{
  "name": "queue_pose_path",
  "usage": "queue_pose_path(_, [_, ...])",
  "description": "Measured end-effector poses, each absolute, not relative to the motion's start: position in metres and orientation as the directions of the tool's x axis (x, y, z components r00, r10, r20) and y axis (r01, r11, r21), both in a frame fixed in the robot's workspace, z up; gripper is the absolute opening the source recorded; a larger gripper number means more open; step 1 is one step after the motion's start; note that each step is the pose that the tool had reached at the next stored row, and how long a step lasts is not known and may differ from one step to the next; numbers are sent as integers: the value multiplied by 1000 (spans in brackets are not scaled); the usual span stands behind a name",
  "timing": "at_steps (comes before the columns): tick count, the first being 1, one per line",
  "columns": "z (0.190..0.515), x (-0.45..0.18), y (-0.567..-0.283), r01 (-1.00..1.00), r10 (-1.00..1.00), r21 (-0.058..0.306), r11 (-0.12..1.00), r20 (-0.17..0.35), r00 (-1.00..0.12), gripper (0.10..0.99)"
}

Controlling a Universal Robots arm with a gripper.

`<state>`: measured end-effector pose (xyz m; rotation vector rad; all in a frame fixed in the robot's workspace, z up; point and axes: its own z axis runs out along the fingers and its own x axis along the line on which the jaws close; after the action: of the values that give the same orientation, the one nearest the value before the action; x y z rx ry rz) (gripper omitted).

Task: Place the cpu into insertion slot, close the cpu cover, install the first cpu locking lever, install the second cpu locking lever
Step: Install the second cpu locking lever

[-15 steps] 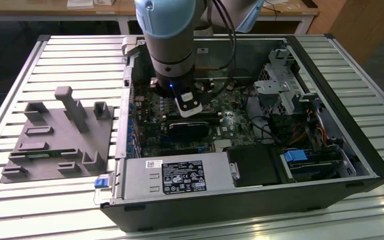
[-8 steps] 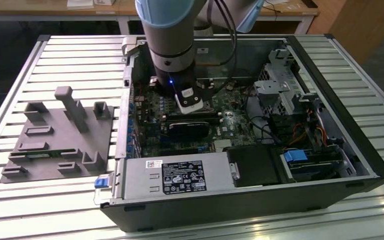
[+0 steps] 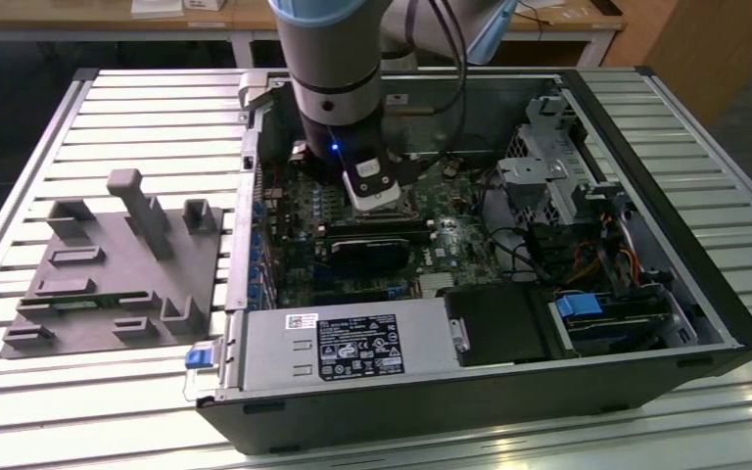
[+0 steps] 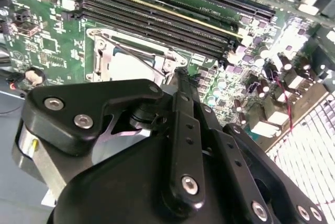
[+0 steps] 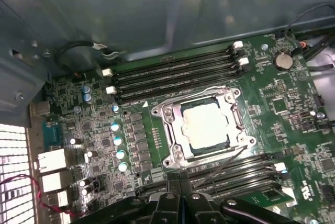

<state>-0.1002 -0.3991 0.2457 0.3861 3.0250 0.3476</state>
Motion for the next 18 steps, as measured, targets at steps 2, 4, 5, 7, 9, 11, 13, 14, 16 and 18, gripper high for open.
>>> queue_pose_path(2, [247,-99,-399,239,256,226,944,-45,-966,102])
queue_pose_path(4, [248,-97,-399,240,255,220,946,-45,-966,102])
queue_pose_path(5, [248,-95,-399,240,255,217,946,-45,-966,102])
queue_pose_path(7, [248,-91,-399,240,255,212,947,-45,-966,102])
queue_pose_path(9, [249,-87,-399,241,255,207,948,-44,-966,102])
queue_pose_path(11, [249,-82,-399,241,255,203,949,-43,-966,102])
queue_pose_path(13, [249,-78,-399,242,255,199,950,-41,-966,102])
queue_pose_path(14, [249,-75,-399,242,254,197,950,-40,-966,102])
queue_pose_path(16, [249,-72,-399,243,255,194,950,-39,-966,102])
queue_pose_path(18, [248,-72,-399,243,255,194,951,-39,-966,102])
